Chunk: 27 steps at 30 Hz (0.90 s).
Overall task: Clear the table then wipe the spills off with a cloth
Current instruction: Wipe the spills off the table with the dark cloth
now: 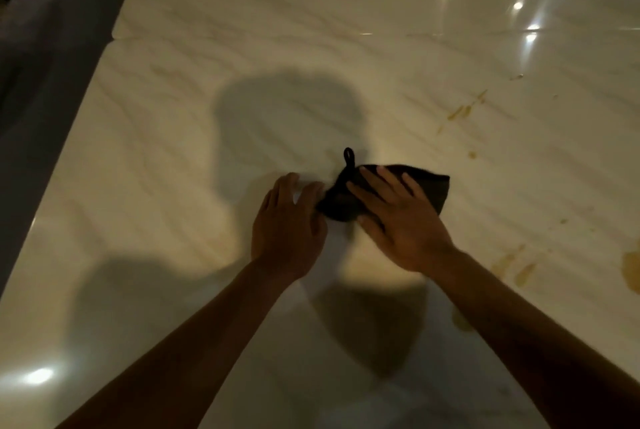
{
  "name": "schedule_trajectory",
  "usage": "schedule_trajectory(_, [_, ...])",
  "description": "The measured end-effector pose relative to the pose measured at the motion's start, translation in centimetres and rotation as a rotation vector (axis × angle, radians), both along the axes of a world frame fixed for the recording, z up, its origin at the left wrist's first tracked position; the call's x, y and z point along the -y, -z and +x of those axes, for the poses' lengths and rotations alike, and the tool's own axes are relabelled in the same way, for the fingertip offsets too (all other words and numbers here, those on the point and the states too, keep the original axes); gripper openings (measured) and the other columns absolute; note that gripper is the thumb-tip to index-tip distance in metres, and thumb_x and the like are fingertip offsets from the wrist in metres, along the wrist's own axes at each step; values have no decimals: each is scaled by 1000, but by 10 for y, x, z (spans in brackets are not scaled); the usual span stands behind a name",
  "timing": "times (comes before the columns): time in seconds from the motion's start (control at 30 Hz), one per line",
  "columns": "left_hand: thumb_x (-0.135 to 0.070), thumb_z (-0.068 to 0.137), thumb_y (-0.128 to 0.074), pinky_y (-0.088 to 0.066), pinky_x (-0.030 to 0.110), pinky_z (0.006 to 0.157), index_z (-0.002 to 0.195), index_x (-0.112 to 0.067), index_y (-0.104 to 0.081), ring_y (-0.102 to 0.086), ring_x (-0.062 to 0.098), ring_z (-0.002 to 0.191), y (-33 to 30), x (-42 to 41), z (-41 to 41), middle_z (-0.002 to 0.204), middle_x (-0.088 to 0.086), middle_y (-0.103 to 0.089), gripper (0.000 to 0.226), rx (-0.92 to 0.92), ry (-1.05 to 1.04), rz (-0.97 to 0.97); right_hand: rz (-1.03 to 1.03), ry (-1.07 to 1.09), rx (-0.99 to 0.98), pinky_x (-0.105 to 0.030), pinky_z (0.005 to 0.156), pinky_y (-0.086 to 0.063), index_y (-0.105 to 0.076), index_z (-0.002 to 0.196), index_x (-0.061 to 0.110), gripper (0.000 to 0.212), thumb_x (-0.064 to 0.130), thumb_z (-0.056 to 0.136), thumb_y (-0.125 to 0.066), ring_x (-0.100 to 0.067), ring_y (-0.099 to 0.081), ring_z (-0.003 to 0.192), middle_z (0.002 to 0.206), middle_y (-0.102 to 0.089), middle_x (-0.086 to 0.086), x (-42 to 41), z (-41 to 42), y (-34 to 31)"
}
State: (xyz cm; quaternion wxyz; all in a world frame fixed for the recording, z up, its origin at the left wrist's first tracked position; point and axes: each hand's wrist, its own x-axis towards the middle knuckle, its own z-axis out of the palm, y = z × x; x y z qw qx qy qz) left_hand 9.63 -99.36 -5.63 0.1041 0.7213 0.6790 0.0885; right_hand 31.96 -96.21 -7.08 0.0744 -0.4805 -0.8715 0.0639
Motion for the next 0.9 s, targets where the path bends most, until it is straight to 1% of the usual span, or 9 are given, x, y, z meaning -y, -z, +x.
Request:
schedule_trajectory(0.07, [-37,89,-51,-41,42,108,144,-26,-50,-41,31,137,1,-8,1,153,12,-39,56,-18,11,19,40,33,6,-53,117,-23,-38,151,26,53,45,102,-30,-29,-30,147,159,-35,-4,-40,10,4])
schedule_trajectory(0.2, [-45,88,-41,-37,44,112,148,-27,-48,-39,36,139,0,-41,8,156,15,-37,63,-46,54,10,15,343,-22,-53,116,-20,-34,153,27,59,51,99,-25,-30,-29,146,159,-33,-5,-129,26,8])
schedule_trajectory(0.3, [-47,92,-43,-29,44,119,153,-30,-40,-31,37,145,1,-74,17,162,14,-29,63,-60,49,-41,10,473,-56,-53,119,-16,-34,153,25,60,50,99,-26,-31,-25,148,160,-31,-7,-141,16,8])
schedule_trajectory(0.43, [-46,98,-45,-19,45,123,156,-33,-31,-20,34,152,6,-100,27,166,13,-20,61,-71,44,-36,50,380,-43,-52,116,-23,-36,152,26,55,47,102,-31,-30,-29,146,159,-35,-5,-82,8,5])
schedule_trajectory(0.5, [-45,99,-43,-16,48,123,159,-32,-26,-17,36,152,10,-104,30,167,15,-17,63,-99,63,-18,36,270,-5,-50,119,-20,-33,154,28,54,47,103,-31,-26,-23,149,161,-31,-1,-51,19,4])
schedule_trajectory(0.57, [-46,99,-40,-16,51,123,160,-31,-23,-17,38,152,14,-103,32,167,17,-16,65,-120,65,0,17,217,16,-48,120,-18,-31,154,29,54,48,104,-29,-24,-21,150,161,-28,1,-50,36,4])
schedule_trajectory(0.7, [-59,91,-19,-14,52,122,160,-30,-24,-18,39,151,15,-111,39,166,19,-17,75,-140,44,18,62,430,13,-49,116,-23,-35,153,29,60,54,99,-23,-27,-30,146,159,-34,-3,-129,74,6])
schedule_trajectory(0.8, [-65,84,-11,-10,52,123,160,-31,-23,-15,38,152,13,-130,51,166,19,-14,85,-123,51,-17,15,583,0,-51,118,-17,-31,154,28,63,54,97,-19,-28,-24,148,161,-30,-5,-175,83,7])
schedule_trajectory(0.9, [-64,85,-12,-10,53,123,160,-31,-22,-15,37,152,13,-153,68,167,18,-15,83,-114,25,-7,75,542,-24,-53,115,-25,-37,152,28,59,51,98,-27,-29,-32,145,157,-36,-5,-156,75,9])
